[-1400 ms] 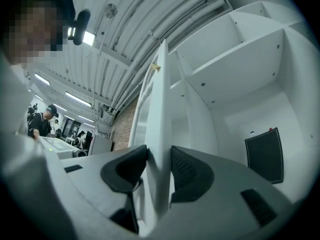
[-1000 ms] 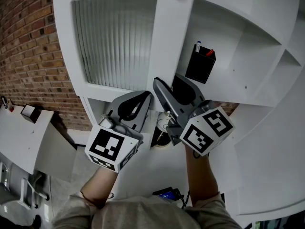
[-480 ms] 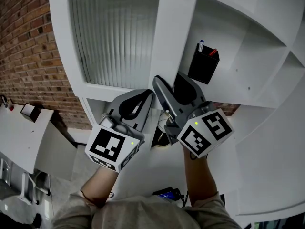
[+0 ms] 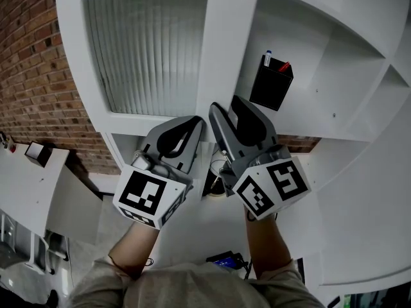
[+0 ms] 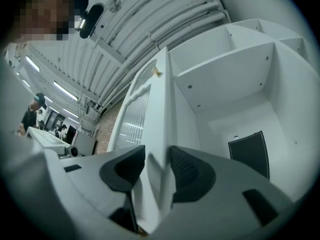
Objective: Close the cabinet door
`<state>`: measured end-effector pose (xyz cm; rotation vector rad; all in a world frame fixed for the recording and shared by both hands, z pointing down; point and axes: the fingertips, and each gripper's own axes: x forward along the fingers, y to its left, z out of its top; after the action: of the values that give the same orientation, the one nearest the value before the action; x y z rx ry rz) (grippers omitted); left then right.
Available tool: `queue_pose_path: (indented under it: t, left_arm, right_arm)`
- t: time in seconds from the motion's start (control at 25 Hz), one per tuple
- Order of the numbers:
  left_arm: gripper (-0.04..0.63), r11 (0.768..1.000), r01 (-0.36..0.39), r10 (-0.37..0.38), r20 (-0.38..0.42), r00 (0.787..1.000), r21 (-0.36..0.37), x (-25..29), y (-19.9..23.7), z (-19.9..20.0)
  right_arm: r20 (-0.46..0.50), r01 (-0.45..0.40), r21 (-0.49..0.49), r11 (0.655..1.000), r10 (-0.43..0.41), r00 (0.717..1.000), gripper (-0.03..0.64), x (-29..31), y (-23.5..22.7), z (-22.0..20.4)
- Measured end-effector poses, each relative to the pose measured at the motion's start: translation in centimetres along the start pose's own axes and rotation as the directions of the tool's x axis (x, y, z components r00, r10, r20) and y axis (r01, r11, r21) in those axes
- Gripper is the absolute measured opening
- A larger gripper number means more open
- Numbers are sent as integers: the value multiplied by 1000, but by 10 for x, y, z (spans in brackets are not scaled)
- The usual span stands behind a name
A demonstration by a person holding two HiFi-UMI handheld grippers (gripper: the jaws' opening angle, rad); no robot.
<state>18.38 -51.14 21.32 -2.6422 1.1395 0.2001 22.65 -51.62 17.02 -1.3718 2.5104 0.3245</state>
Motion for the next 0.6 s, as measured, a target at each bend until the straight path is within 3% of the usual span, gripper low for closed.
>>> queue_pose_path:
  t: [0.36,0.6]
  left_arm:
    - [8,1000,0,0,4,1000,3,6,5,-2]
    - [8,1000,-13,13,4,1000,0,11,8,-4]
  right_arm:
    - [4,51,-18,999,-51,999,138,-4,-4,-1]
    - [-3,61,-30,998,-61,998,66,-7,-4,-4]
